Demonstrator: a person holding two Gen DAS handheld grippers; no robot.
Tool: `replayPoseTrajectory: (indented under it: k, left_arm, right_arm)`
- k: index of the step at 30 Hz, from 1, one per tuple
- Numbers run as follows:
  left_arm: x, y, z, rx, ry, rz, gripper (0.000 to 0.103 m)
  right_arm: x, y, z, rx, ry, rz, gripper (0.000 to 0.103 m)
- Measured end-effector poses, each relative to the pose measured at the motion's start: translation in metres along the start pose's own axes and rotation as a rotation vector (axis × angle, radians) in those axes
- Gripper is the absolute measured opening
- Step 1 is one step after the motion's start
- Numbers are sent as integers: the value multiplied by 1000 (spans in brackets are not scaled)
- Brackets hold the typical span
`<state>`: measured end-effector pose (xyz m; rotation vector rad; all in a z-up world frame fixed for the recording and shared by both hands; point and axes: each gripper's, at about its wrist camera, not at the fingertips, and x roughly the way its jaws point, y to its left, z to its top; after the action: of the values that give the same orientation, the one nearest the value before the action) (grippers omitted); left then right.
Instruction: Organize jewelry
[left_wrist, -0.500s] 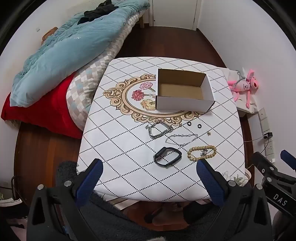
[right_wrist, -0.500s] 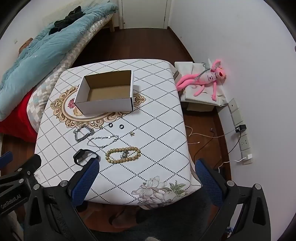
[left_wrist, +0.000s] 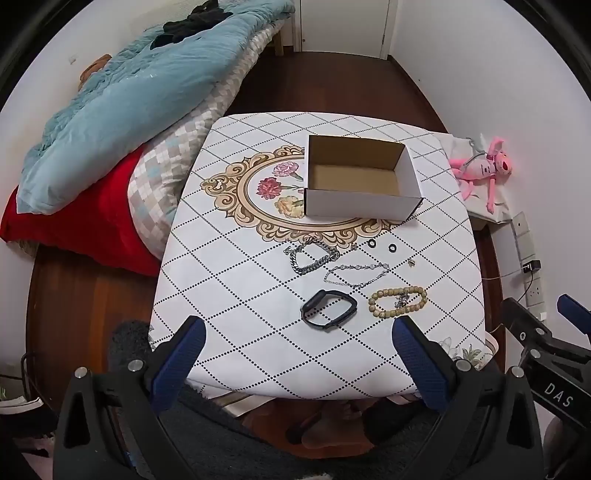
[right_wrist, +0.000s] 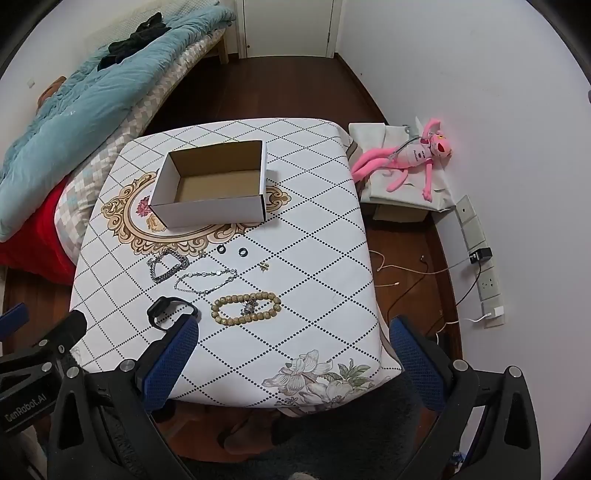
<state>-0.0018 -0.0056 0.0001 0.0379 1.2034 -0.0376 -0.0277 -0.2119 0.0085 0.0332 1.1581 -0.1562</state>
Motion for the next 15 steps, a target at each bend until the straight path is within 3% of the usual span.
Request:
replayPoseTrajectory:
  k: [15]
  left_arm:
    - [0, 0, 1, 5, -4, -5, 103]
  right_arm:
    - [-2, 0, 1, 0, -2, -1, 103]
